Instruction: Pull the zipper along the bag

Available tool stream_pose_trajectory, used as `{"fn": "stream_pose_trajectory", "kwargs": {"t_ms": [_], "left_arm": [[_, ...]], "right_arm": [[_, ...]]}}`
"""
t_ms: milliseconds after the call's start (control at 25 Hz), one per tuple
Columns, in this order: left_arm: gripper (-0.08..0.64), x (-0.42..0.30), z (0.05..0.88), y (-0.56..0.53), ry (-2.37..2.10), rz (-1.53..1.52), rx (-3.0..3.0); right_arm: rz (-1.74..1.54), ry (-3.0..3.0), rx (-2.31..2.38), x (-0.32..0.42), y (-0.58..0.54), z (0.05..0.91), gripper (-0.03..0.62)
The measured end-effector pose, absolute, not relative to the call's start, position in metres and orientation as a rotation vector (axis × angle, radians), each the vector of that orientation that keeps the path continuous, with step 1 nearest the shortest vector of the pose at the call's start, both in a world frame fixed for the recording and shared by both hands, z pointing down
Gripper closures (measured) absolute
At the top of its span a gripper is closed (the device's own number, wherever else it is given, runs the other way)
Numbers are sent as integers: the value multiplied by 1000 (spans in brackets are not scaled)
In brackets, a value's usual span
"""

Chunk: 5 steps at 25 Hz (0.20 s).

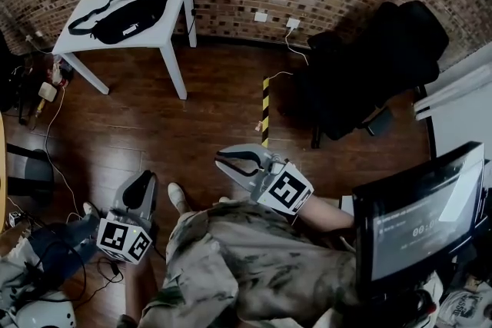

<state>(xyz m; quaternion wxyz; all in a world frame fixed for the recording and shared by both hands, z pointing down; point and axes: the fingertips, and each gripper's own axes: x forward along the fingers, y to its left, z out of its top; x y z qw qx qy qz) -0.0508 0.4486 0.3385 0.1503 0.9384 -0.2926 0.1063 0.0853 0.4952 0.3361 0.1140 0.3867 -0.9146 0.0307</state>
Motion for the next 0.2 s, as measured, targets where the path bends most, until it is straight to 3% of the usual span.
{"fn": "stream_pose_trajectory", "kwargs": {"t_ms": [200], "left_arm": [[514, -59, 339, 449, -866, 287, 2697]], "right_arm": [[77, -2687, 1131, 83, 496, 334, 551]]}}
